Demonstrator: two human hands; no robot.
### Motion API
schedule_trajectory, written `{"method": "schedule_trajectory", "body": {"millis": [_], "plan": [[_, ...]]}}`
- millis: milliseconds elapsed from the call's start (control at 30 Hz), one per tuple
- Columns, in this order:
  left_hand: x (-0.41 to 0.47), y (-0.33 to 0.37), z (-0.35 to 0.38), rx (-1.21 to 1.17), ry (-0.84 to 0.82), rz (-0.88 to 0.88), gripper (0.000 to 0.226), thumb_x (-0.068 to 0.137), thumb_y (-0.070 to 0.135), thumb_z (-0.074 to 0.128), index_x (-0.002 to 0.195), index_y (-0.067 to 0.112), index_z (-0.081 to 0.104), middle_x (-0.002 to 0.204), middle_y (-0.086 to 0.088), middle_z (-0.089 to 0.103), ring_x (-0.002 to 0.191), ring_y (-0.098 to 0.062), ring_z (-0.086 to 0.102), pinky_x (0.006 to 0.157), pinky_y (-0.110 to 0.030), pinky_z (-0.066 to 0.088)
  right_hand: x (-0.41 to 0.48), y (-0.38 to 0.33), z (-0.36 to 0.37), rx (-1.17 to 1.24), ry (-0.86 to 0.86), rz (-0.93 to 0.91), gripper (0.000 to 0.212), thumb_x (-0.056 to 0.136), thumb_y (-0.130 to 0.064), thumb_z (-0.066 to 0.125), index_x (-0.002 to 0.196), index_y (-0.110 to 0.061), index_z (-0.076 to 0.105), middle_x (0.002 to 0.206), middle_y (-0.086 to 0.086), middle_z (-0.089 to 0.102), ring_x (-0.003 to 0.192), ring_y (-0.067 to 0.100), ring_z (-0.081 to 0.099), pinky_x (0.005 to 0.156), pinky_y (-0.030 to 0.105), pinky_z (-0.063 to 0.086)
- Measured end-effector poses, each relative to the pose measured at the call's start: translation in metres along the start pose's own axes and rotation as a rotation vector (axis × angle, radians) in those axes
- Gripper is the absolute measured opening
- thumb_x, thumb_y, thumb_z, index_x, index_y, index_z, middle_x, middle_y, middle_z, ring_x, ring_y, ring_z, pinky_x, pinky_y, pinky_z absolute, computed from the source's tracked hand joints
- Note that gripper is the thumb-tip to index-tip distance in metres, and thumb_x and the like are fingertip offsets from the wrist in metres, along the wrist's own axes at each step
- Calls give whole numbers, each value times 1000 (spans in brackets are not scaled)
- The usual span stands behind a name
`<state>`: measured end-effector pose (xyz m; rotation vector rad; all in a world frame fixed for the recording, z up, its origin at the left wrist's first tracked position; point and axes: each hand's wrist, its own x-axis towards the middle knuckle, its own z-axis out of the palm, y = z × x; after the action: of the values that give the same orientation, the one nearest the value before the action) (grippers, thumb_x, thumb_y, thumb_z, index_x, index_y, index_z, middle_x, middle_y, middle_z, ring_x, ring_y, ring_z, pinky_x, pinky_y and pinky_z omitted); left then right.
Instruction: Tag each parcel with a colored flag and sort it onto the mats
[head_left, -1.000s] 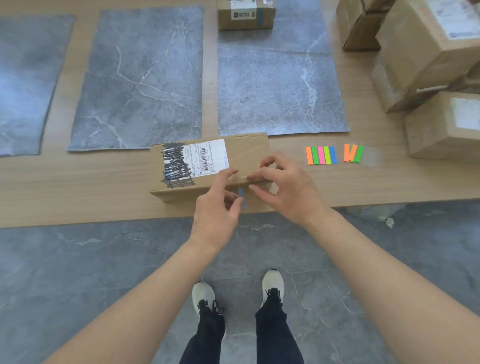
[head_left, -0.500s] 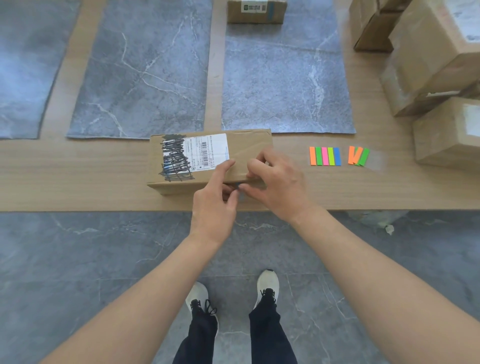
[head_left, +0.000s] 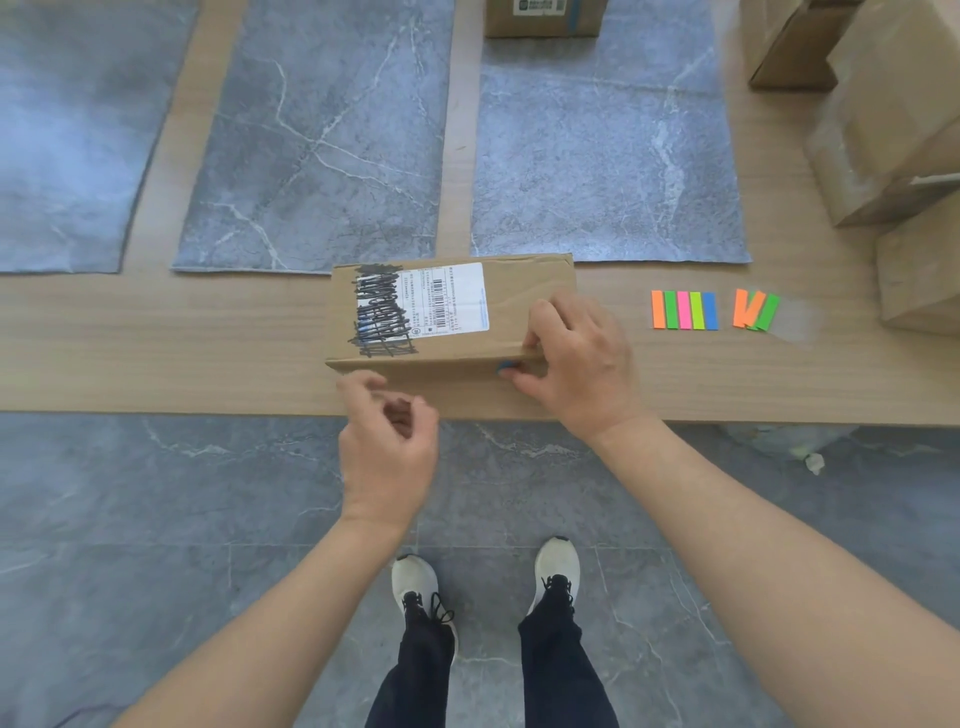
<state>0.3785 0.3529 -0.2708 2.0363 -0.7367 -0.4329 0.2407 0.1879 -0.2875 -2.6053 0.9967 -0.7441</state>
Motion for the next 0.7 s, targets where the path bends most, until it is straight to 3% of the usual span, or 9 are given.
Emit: {"method": "schedule_trajectory", "body": {"millis": [133,233,333,400,500,600,700], "plan": [[15,-14,-25,22,150,-32,18,95,11,53,106,13,39,97,-15,60,74,1,55,67,-11,44,-2,-5,-1,-52,19,4,50,62,-38,92,84,-13,54,88,4,54,75,27,50,65,39,44],[34,-15,-36,-15,208,-93,28,91,26,44,115,11,45,112,-14,58,87,-11,55,76,-8,41,-7,-9,-5,33,73,58,43,76,-48,81,90,-13,60,91,2,54,78,20,48,71,32,41],[52,-11,-41,-44,189,-209,52,89,39,36,130,10,50,128,-7,53,110,-11,50,98,-21,36,-9,-17,-8,182,161,346,39,93,-47,58,107,-11,62,107,4,55,96,20,50,85,26,36],[63,-13,-42,-95,151,-307,59,87,51,32,132,19,54,133,-4,53,123,-14,49,112,-35,34,-7,-23,-9,307,111,605,46,100,-47,46,127,-12,57,127,4,53,114,20,49,98,30,38],[71,-10,-44,-221,63,-356,67,80,62,31,132,30,57,134,0,59,129,-15,51,115,-43,36,1,-31,-13,475,0,895,51,106,-46,39,144,-13,48,143,2,49,128,17,47,105,31,37],[77,-1,-47,-265,-3,-379,70,80,61,31,129,24,63,133,4,64,128,-14,55,115,-43,38,7,-39,-12,554,-15,1007,48,106,-50,36,134,-17,57,132,1,58,119,17,54,97,32,39],[83,5,-51,-281,-45,-396,64,82,60,31,115,24,73,117,6,73,119,-18,61,110,-50,42,14,-46,-9,557,25,1055,43,105,-49,36,110,-16,62,113,4,64,107,22,57,88,35,40]]}}
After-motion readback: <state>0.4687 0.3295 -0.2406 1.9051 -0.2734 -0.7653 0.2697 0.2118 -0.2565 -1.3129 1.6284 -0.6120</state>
